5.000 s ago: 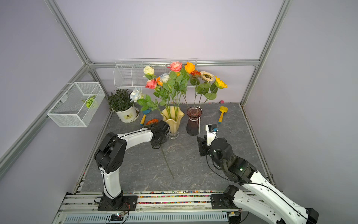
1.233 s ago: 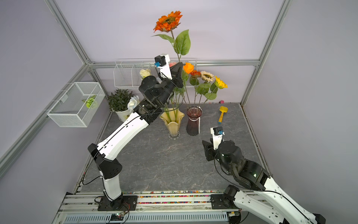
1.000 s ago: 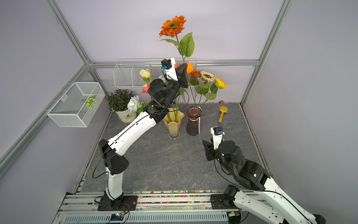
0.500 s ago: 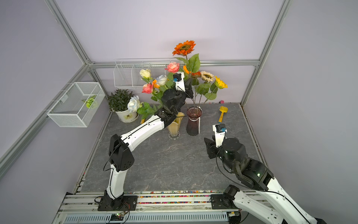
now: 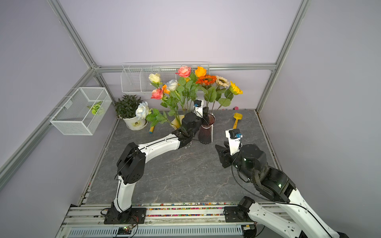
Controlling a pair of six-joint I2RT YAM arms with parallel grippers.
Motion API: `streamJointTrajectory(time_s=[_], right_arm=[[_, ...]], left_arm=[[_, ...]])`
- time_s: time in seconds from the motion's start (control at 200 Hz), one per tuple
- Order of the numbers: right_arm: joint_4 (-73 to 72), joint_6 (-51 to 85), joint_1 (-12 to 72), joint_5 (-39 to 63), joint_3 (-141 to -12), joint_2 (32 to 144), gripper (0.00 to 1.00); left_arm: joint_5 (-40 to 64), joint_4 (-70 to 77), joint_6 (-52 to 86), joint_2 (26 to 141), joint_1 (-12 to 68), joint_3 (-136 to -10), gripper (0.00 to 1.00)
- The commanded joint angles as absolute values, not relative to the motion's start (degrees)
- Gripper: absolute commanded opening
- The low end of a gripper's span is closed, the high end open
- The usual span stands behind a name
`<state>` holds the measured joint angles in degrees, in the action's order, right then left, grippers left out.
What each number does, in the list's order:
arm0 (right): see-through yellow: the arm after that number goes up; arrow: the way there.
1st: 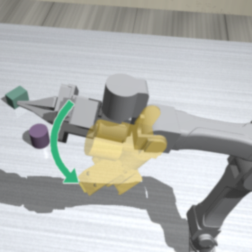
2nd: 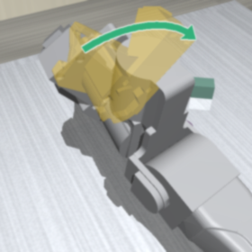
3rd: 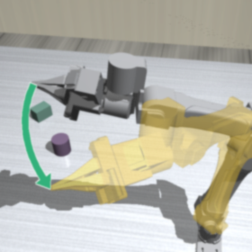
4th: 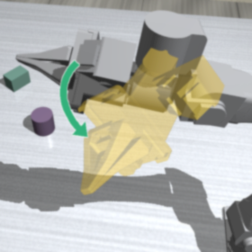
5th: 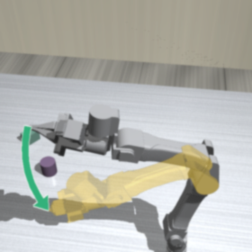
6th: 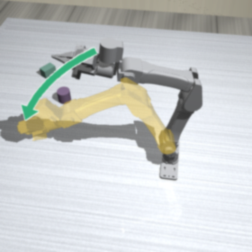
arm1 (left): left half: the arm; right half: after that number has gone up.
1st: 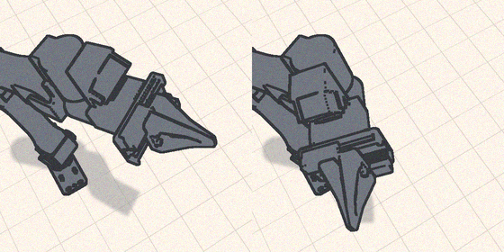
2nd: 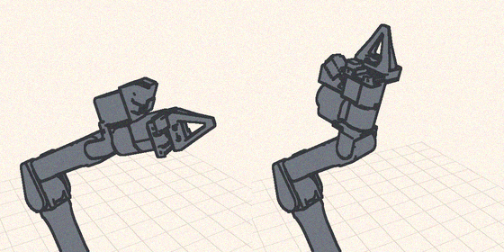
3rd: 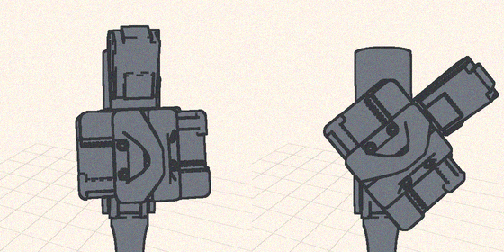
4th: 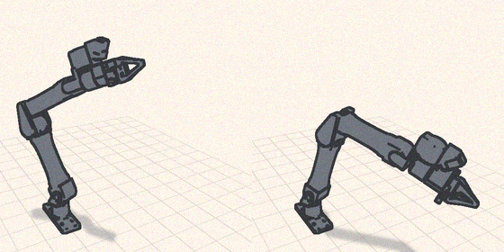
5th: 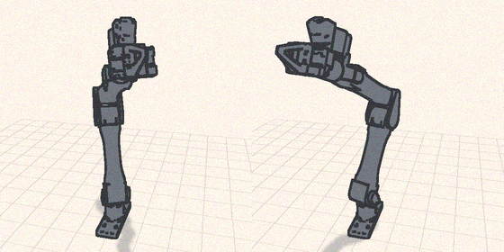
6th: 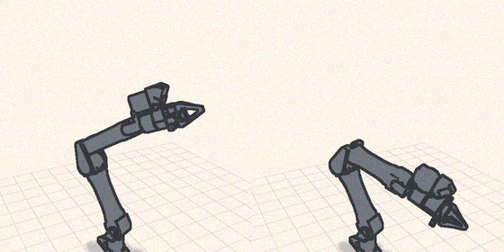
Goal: Arrange the flowers in different vases according to their variety
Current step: Insert the flower into the vase, then reset both arms
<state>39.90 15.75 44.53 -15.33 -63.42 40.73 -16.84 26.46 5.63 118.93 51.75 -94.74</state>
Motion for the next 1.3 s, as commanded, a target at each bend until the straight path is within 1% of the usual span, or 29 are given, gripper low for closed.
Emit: streamJointTrajectory(time_s=[0.0, 0.035, 0.115, 0.14, 0.2, 0.3, 0.475, 0.57, 0.66, 0.725, 0.78, 0.88, 0.935, 1.01, 1.115, 1.175, 1.235, 1.295], right_arm=[[40.3, 15.0, 44.1, -14.4, -63.8, 41.1, 0.49], [40.1, 15.0, 44.1, -14.3, -63.7, 41.2, 0.49], [39.9, 15.0, 44.1, -14.0, -63.7, 41.4, 0.49], [39.8, 15.1, 44.1, -13.8, -63.6, 41.4, 0.49], [39.5, 15.1, 44.0, -13.5, -63.5, 41.6, 0.49], [39.4, 15.3, 44.0, -12.9, -63.5, 42.0, 0.49], [39.3, 15.5, 44.0, -13.0, -63.4, 42.0, 0.49], [39.5, 15.9, 44.0, -13.8, -63.4, 41.7, 0.49], [39.8, 16.3, 44.1, -14.9, -63.0, 41.4, 0.49], [40.2, 16.8, 44.1, -16.3, -62.6, 41.4, 0.49], [40.6, 17.3, 44.0, -17.5, -61.8, 41.4, 0.49], [41.5, 18.3, 44.1, -20.7, -59.6, 41.8, 0.49], [41.7, 18.9, 44.1, -22.6, -57.9, 42.1, 0.49], [41.6, 20.3, 44.0, -24.9, -55.3, 42.2, 0.49], [40.3, 22.2, 43.1, -26.9, -51.4, 41.7, 0.49], [39.1, 22.8, 41.8, -27.5, -49.2, 41.2, 0.49], [37.9, 23.1, 39.4, -28.3, -47.2, 40.8, 0.49], [35.9, 22.7, 35.5, -28.4, -44.9, 40.6, 0.49]], left_arm=[[-18.0, 28.2, 6.2, 114.1, 53.0, -92.9, 0.58], [-18.5, 27.7, 6.5, 113.2, 53.2, -92.0, 0.66], [-19.8, 26.3, 7.8, 111.1, 53.7, -89.9, 0.75], [-20.2, 26.0, 8.1, 110.4, 53.8, -89.1, 0.81], [-21.3, 25.1, 9.2, 108.6, 54.0, -87.0, 0.86], [-23.2, 22.6, 11.2, 105.8, 54.3, -83.9, 0.89], [-24.8, 18.7, 14.3, 99.6, 54.8, -77.5, 0.91], [-25.8, 16.8, 14.3, 95.0, 56.5, -73.6, 0.93], [-27.3, 13.8, 13.2, 90.8, 59.7, -70.5, 0.93], [-30.3, 12.4, 11.7, 88.2, 62.8, -68.0, 0.94], [-35.4, 10.9, 12.0, 85.5, 65.1, -65.3, 0.94], [-45.4, 2.7, 23.3, 79.2, 66.2, -60.2, 0.95], [-49.4, -0.2, 27.0, 75.0, 66.0, -55.9, 0.96], [-50.5, -5.4, 32.7, 68.0, 63.1, -49.8, 0.97], [-45.8, -11.4, 39.4, 54.6, 52.0, -40.8, 0.97], [-43.6, -8.7, 36.1, 45.7, 45.6, -35.1, 0.97], [-44.7, -2.5, 29.0, 37.4, 41.0, -29.5, 0.97], [-46.2, 1.4, 24.1, 31.9, 36.8, -26.1, 0.98]])
